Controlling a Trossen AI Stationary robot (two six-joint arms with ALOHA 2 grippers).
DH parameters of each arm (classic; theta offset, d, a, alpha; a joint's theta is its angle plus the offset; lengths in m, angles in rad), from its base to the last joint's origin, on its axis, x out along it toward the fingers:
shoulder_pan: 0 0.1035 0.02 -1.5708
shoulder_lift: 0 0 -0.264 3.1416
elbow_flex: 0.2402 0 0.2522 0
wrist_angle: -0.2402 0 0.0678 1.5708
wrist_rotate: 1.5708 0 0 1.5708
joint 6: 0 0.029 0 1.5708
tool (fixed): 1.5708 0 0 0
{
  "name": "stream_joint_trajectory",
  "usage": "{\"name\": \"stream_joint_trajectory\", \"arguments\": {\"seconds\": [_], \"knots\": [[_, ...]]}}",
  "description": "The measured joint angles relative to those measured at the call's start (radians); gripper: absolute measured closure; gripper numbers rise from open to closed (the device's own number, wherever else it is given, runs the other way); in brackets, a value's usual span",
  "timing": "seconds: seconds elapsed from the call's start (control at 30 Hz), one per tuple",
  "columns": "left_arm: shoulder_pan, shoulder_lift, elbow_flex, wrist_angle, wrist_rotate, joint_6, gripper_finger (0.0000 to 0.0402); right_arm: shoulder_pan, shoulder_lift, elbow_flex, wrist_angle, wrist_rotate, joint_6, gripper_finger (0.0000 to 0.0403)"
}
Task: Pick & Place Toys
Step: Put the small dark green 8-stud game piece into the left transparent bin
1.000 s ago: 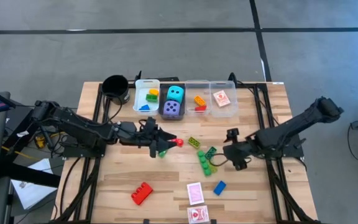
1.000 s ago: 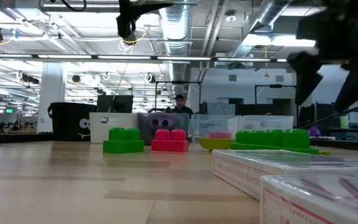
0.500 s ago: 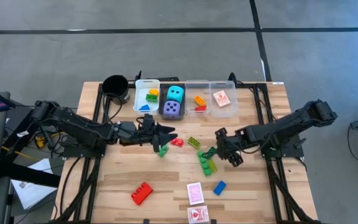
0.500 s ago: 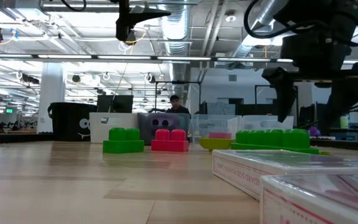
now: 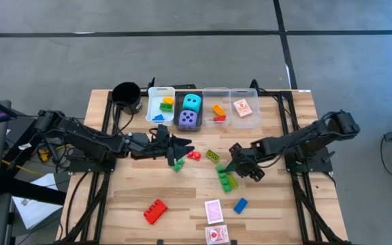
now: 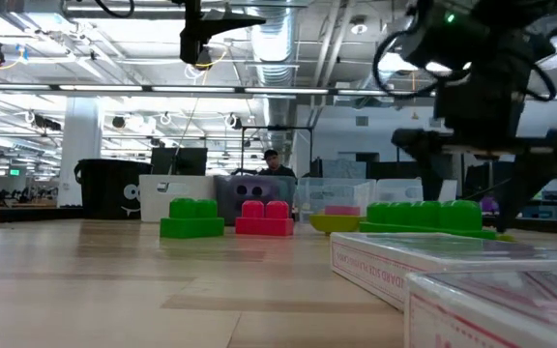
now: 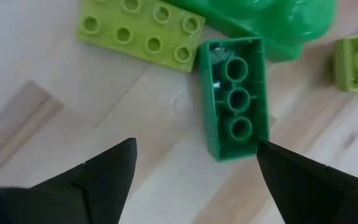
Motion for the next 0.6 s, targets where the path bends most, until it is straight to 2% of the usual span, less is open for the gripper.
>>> {"name": "stream_joint_trajectory", "arguments": {"seconds": [0.17, 0.37, 0.6], "knots": [[0.000, 0.000, 0.000, 0.006, -0.004, 0.000, 0.0133, -0.018, 0.092, 0.046, 0.002, 0.048, -0.048, 0.0076], [0.000, 0.000, 0.000, 0.005, -0.007, 0.000, 0.0133, -0.059, 0.144, 0.125, 0.003, 0.112, -0.061, 0.0076], [0.000, 0.000, 0.001, -0.004, -0.007, 0.000, 0.0133, -0.073, 0.151, 0.213, 0.007, 0.100, -0.090, 0.0076]]}}
